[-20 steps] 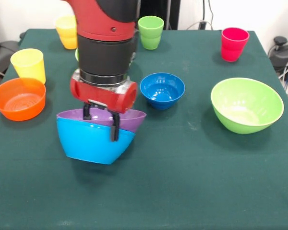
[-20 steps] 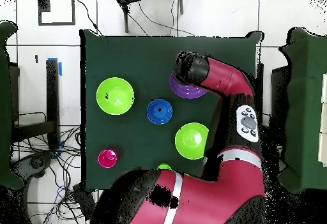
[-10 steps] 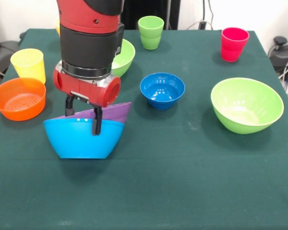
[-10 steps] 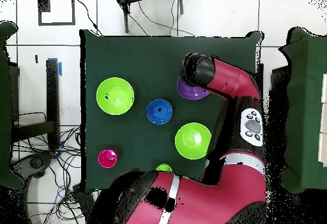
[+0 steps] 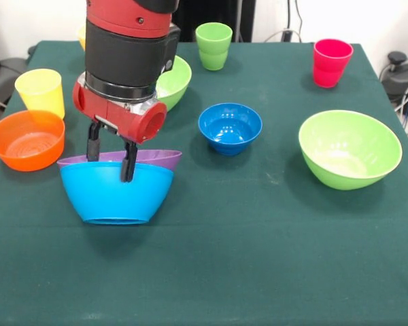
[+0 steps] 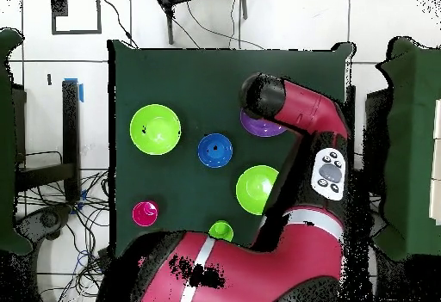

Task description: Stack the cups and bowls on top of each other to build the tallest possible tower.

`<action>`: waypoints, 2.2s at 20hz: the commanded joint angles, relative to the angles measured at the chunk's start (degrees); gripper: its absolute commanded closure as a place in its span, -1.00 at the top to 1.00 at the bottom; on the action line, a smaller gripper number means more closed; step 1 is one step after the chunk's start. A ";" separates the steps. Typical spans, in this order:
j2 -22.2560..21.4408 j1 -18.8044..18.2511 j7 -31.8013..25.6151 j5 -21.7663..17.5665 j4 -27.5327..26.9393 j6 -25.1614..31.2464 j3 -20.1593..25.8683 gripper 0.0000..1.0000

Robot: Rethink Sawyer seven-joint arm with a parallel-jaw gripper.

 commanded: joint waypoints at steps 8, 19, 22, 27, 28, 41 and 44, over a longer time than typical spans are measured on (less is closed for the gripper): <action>2.19 5.43 17.62 2.46 0.81 4.45 -2.73 1.00; 2.34 8.30 21.96 5.69 0.21 8.69 -6.01 1.00; 2.88 9.00 26.14 8.38 1.12 9.11 -6.98 1.00; 4.39 10.04 30.77 11.49 2.03 8.44 -9.72 1.00; 4.82 10.28 31.56 12.00 1.84 8.33 -10.35 1.00; 6.53 12.85 35.64 13.18 -1.14 10.20 -15.14 1.00; 9.30 12.82 39.46 14.62 -5.16 15.01 -17.31 1.00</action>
